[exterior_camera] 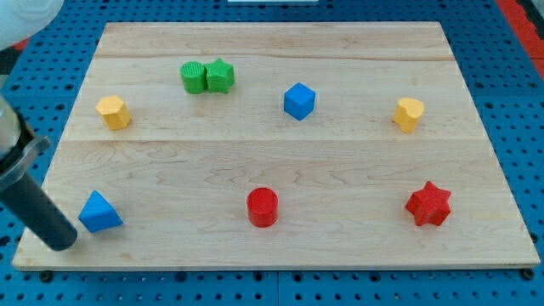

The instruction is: Move the blue triangle towards center

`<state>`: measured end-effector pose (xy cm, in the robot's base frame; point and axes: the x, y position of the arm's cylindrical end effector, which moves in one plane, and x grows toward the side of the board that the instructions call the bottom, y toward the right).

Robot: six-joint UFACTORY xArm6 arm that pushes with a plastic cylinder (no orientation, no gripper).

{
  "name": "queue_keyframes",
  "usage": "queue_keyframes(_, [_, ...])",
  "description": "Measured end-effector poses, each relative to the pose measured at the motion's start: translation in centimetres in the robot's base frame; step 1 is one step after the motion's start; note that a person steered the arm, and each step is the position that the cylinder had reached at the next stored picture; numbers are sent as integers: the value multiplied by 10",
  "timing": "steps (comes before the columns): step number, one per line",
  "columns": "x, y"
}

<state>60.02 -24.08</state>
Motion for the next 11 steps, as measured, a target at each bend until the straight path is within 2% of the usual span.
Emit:
queue_keyframes(1, [-10,27])
queue_keyframes(2, [-39,69])
queue_keyframes(3, [-63,52])
queue_keyframes(4, [-47,10])
queue_keyframes(5, [-61,-36])
queue_keyframes(6, [-73,-41])
queue_keyframes(7, [-50,-26])
queue_keyframes(8, [-64,-14])
queue_keyframes(10, [-121,36])
queue_keyframes(11, [-110,36])
